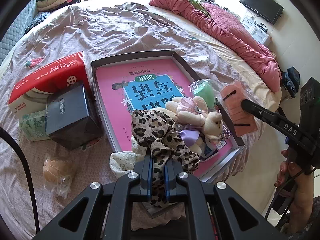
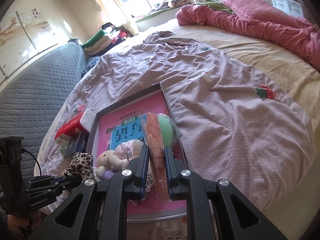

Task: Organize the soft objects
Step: 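Carry the leopard cloth with the left tool while the right carries the pink item over the tray, then open the right tool to drop the pink item while the left releases the leopard cloth onto the tray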

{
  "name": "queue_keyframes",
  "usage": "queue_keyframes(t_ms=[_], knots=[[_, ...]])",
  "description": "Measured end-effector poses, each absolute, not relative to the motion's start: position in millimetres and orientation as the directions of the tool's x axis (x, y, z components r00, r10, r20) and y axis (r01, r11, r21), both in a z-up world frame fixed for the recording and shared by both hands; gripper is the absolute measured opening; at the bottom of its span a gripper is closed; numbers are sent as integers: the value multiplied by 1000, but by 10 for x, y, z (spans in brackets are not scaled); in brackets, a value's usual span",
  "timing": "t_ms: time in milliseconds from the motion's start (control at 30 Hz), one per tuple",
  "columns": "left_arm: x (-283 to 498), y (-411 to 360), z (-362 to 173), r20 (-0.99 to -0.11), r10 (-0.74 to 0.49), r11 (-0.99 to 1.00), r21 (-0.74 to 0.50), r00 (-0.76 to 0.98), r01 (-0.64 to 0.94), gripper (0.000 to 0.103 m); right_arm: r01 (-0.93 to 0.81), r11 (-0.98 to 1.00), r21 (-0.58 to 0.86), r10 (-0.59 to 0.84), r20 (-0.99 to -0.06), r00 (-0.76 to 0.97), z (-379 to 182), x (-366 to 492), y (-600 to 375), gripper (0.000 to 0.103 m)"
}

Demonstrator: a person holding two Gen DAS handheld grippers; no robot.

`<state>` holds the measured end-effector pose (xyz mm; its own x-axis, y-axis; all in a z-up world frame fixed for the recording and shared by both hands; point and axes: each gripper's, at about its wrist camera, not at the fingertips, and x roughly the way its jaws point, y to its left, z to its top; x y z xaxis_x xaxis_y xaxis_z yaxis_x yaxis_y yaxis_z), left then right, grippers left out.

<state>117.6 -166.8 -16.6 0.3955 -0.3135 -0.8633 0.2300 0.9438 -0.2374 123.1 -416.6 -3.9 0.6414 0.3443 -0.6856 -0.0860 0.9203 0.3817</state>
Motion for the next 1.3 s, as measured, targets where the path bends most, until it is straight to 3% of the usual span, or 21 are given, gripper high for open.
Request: queue_keyframes(t_ms=[567, 1300], knots=[[1236, -1667, -237, -870, -313, 944, -241, 380, 226, 9, -72, 930, 361, 329, -725, 605, -323, 1303, -4117, 17], [1270, -1593, -278, -870, -311, 948, -253, 383, 194, 10, -118, 921, 372, 365, -714, 598, -276, 1310, -3972, 24]])
